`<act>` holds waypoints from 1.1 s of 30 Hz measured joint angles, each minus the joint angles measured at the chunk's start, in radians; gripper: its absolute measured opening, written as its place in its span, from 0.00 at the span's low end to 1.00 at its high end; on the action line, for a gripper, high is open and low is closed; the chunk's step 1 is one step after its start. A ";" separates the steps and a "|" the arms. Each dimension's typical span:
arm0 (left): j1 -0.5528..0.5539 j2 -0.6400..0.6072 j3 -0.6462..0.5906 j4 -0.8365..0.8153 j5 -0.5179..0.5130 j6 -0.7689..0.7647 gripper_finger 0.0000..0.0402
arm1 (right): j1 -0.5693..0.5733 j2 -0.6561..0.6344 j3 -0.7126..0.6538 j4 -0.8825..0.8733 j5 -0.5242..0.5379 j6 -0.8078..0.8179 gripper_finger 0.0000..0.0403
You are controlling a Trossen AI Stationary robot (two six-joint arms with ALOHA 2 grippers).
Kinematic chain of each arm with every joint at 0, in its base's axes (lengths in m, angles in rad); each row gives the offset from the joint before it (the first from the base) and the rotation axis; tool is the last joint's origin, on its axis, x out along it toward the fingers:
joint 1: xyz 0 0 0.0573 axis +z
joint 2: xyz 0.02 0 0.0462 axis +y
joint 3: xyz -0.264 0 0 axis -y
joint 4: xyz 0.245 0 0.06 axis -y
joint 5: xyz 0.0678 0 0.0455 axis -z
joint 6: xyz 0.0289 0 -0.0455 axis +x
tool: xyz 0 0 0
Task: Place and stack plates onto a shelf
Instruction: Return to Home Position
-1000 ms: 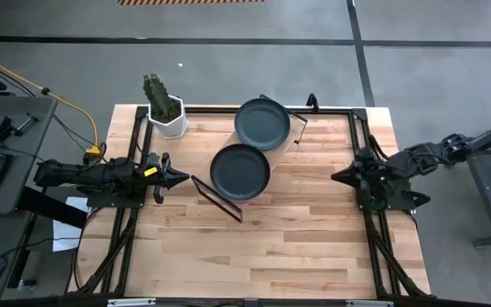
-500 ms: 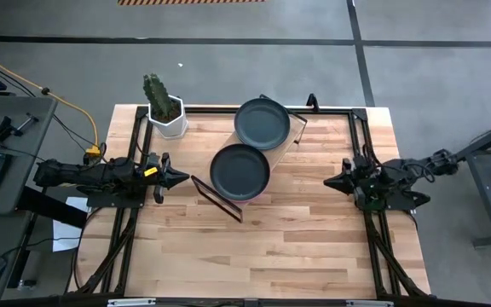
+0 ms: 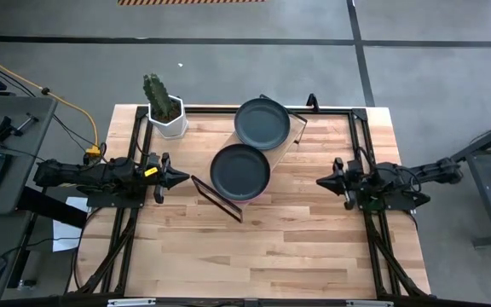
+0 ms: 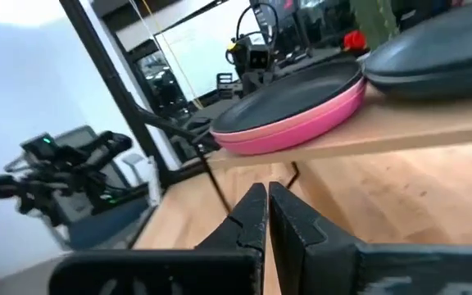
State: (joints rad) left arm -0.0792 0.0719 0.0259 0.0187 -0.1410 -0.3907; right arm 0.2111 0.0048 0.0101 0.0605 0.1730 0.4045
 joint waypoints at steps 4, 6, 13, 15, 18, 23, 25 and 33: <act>0.000 0.000 0.000 0.001 0.000 0.000 0.00 | -0.022 -0.001 0.000 -0.015 0.000 -0.077 0.00; 0.000 0.000 0.000 0.000 0.000 0.000 0.00 | -0.028 0.002 0.000 -0.016 -0.005 -0.129 0.00; 0.000 0.000 0.000 0.000 0.000 0.000 0.00 | -0.028 0.002 0.000 -0.018 -0.020 -0.178 0.00; 0.000 0.000 0.000 0.000 0.000 0.000 0.00 | -0.028 0.002 0.000 -0.018 -0.020 -0.162 0.00; 0.000 0.000 0.000 0.001 0.000 0.000 0.00 | -0.028 0.002 -0.001 -0.018 -0.020 -0.126 0.00; 0.000 0.000 0.000 0.001 0.000 0.000 0.00 | -0.028 0.002 -0.001 -0.018 -0.020 -0.092 0.00; 0.000 0.000 0.000 0.001 0.000 0.000 0.00 | -0.028 0.002 -0.001 -0.018 -0.020 -0.091 0.00; 0.000 0.000 0.000 0.001 0.000 0.000 0.00 | -0.028 0.002 -0.001 -0.018 -0.020 -0.091 0.00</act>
State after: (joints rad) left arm -0.0794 0.0719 0.0257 0.0193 -0.1410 -0.3908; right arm 0.1829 0.0071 0.0090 0.0425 0.1528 0.3134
